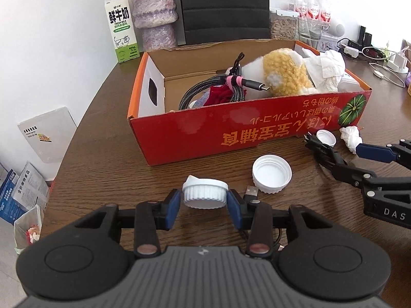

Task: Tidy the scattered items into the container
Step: 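Grasp the black USB cable with the right tool while the left tool holds the cap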

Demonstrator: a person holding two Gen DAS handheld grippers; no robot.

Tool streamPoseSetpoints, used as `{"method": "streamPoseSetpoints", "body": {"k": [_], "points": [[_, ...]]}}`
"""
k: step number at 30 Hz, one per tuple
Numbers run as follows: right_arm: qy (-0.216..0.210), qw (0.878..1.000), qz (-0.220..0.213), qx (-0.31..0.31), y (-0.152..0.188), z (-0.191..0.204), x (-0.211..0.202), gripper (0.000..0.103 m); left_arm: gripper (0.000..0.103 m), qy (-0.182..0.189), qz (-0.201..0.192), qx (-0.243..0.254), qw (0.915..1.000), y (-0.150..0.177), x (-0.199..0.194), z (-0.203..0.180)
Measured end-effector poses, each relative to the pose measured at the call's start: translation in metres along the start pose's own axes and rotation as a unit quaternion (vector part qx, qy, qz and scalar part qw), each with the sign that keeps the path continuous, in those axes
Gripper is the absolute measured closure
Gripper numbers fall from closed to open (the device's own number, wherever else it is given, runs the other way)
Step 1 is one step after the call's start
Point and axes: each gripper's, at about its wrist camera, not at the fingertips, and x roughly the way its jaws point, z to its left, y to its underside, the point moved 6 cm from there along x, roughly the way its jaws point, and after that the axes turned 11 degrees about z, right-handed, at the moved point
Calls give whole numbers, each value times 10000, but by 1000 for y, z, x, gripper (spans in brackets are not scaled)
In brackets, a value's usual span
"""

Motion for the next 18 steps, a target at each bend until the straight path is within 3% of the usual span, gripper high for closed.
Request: {"method": "streamPoseSetpoints", "body": {"k": [2,10,12,14,18], "points": [[-1,10000,2,4,0,0,0,49,49,-9,-66,-60,10000,0,-1,1],[-4,10000,3,-9,1,1,0,49,49,28,-114,-269,9996,-1,1,8],[-6,10000,2,-13,1,1,0,49,46,24,-104,-321,9994,4,1,10],[-11,10000,-3,-17,1,1,0,49,37,28,-120,-373,9992,9,0,13],[-4,10000,12,-30,1,1,0,49,36,124,-139,-406,9990,20,-3,15]]}}
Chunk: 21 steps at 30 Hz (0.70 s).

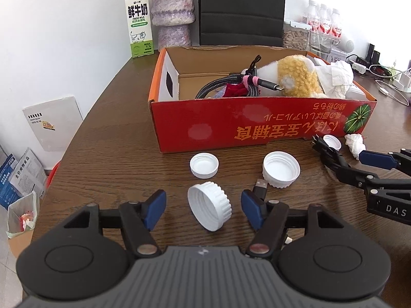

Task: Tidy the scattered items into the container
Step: 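Grasp the black USB cable with the right tool while the left tool holds the cap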

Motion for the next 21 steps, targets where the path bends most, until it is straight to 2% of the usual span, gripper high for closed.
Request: {"method": "streamPoseSetpoints", "body": {"k": [1,3,4,5,6,10,12,21], "points": [[-3,10000,15,-10,0,0,1,49,38,6,7,11,10000,2,1,0],[3,10000,47,-31,1,1,2,50,57,26,65,-1,10000,5,4,0],[-3,10000,61,-30,1,1,2,51,73,79,61,-27,9999,6,5,1],[-20,10000,73,-25,1,1,3,59,86,99,39,-44,9999,6,5,1],[-59,9999,81,-29,1,1,3,76,87,120,24,-60,9999,6,4,1],[-117,9998,49,-181,1,8,-2,78,87,162,-72,-92,9998,5,0,1],[-81,9997,-50,-219,0,10,-6,88,87,177,-105,-143,9997,4,-2,2],[-137,9988,-427,-199,-9,10,-26,91,87,183,-456,-148,9987,-3,-22,0]]}}
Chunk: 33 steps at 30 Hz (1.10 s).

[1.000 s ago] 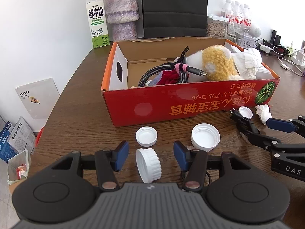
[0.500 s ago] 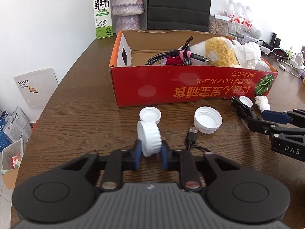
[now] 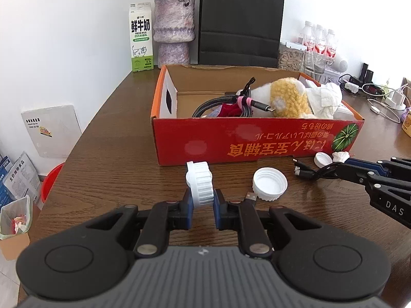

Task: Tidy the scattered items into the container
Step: 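Grasp the black USB cable with the right tool while the left tool holds the cap, then carry the cap and cable over the box with both tools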

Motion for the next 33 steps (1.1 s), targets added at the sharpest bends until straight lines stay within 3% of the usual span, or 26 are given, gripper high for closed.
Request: {"method": "streamPoseSetpoints", "body": {"k": [2,3,4,12,14,16,17,18,23,24,33], "points": [[-21,9999,-102,-4,-3,0,-5,93,87,10,-96,27,9999,-3,-4,-2],[-28,9999,-136,-4,-5,-1,-7,101,87,6,-139,32,9999,-5,-7,-4],[-53,9998,-176,16,-7,-1,-9,103,87,13,-178,34,9998,-6,-9,-5],[-140,9996,-260,-17,-16,-2,-15,102,87,128,-311,90,9994,-14,-12,-14],[-377,9992,-82,-51,-12,1,-13,92,87,154,-320,87,9993,-13,-12,-15],[-504,9984,108,-212,-2,7,-10,64,87,170,-306,50,9994,-8,-11,-14],[-525,9980,180,-295,4,11,-8,44,87,201,-294,17,9994,-5,-10,-13],[-515,9977,230,-369,9,13,-6,37,87,224,-279,-15,9994,-2,-10,-11],[-478,9943,719,-629,29,25,17,40,87,242,-360,-53,9990,8,-15,-9],[-528,9944,672,-614,30,25,16,56,87,238,-405,-39,9989,9,-16,-9],[-383,9977,149,-543,14,20,-7,56,87,222,-752,-24,9969,-11,-28,-11]]}}
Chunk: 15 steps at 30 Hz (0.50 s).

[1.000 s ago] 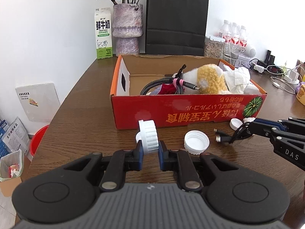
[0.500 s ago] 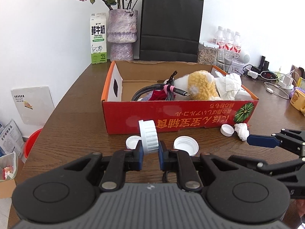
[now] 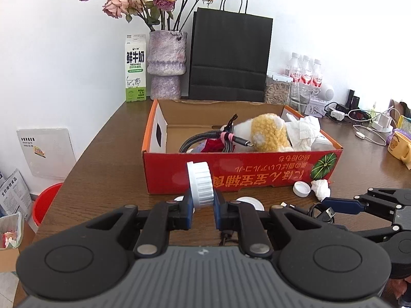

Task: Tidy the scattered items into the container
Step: 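Carry the cap and cable over the box with both tools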

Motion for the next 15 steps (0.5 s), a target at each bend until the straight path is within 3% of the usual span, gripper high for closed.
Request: {"method": "streamPoseSetpoints", "body": {"k": [8,15], "points": [[347,9956,-860,98,-70,-28,-21,56,87,31,-421,-38,9991,-54,12,-11],[726,9896,-1138,502,-129,-63,10,56,87,-130,-529,-212,9983,-104,60,-14]]}}
